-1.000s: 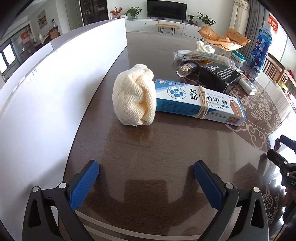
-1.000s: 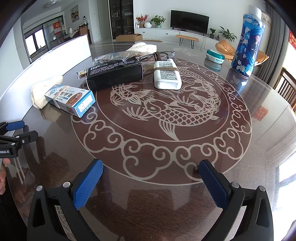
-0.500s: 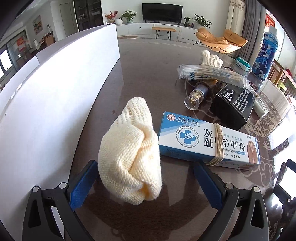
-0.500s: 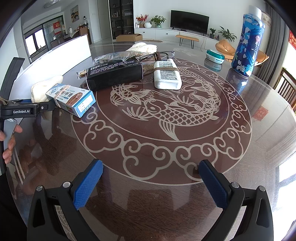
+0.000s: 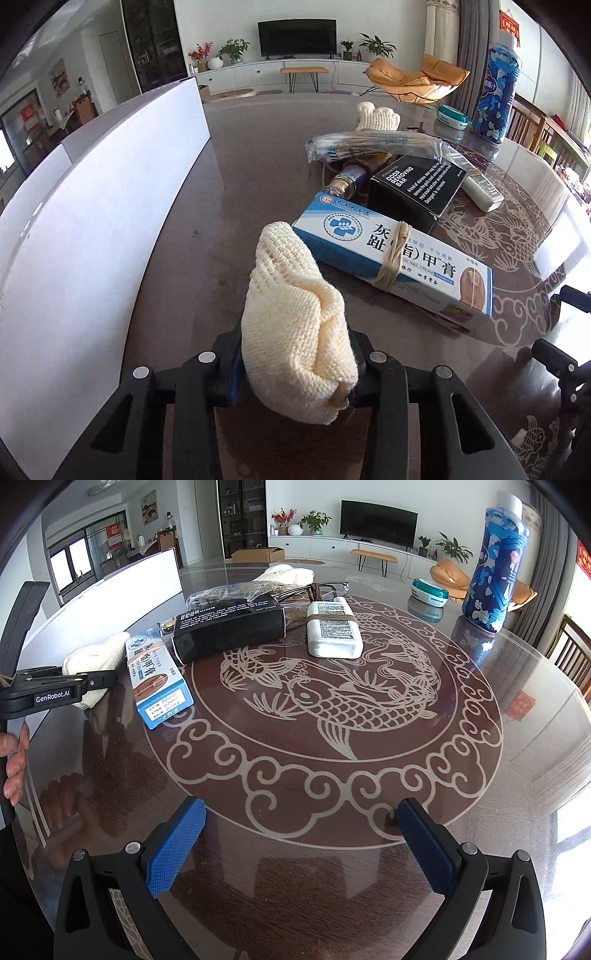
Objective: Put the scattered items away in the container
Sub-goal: 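Grasp the cream knitted cloth with the left gripper and lift it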
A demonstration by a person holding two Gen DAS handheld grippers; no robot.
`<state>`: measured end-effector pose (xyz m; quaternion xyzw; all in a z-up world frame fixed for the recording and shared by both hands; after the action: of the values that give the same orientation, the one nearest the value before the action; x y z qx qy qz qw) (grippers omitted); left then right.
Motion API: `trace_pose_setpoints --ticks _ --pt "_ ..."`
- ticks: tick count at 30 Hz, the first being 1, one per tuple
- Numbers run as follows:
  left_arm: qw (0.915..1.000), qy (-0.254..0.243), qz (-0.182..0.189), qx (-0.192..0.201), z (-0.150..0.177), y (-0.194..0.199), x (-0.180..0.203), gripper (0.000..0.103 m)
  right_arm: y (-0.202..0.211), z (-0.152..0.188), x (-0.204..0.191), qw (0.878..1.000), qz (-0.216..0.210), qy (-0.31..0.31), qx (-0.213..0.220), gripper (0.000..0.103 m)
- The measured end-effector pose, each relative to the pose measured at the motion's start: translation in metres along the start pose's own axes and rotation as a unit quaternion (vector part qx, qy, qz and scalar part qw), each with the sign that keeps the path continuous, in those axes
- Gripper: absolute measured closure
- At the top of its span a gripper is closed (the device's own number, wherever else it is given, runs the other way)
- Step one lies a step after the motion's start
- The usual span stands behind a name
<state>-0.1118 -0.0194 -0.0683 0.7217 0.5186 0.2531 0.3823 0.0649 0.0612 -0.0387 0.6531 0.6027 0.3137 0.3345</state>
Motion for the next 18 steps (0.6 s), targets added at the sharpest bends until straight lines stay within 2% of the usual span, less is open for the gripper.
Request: trace_pose_setpoints --ticks 4,5,7,9,14,18 --pt "0.9999 0.015 0.007 0.004 0.036 0.026 0.005 0.063 0.0 0.0 0.0 1.0 -0.002 -0.001 0.0 0.0" --pt "0.9998 0.017 0.006 0.007 0.043 0.03 0.005 0.063 0.001 -0.001 -0.002 1.0 -0.014 0.002 0.002 0.0" --pt "0.9996 0.024 0.007 0.012 0.051 0.036 0.003 0.063 0.003 -0.006 -0.018 0.996 -0.089 0.02 0.014 0.0" --pt "0.9993 0.035 0.011 0.013 0.051 0.035 0.002 0.063 -0.002 -0.016 -0.036 0.992 -0.121 0.044 0.009 0.0" --pt "0.9991 0.037 0.013 0.016 0.052 0.035 0.003 0.063 -0.032 -0.055 -0.09 0.982 -0.15 0.112 -0.004 0.0" --pt "0.999 0.036 0.01 0.023 0.054 0.036 0.006 0.063 -0.054 -0.078 -0.131 0.975 -0.138 0.174 -0.015 0.0"
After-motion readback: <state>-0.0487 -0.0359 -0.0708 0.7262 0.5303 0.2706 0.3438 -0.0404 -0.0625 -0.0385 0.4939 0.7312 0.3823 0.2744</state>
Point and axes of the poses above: each gripper's, at about its wrist camera, not at the fingertips, and y roughly against the way its jaws point, x to its right, z to its underside, the point moved 6 cm from there along -y, roughly the way its jaws point
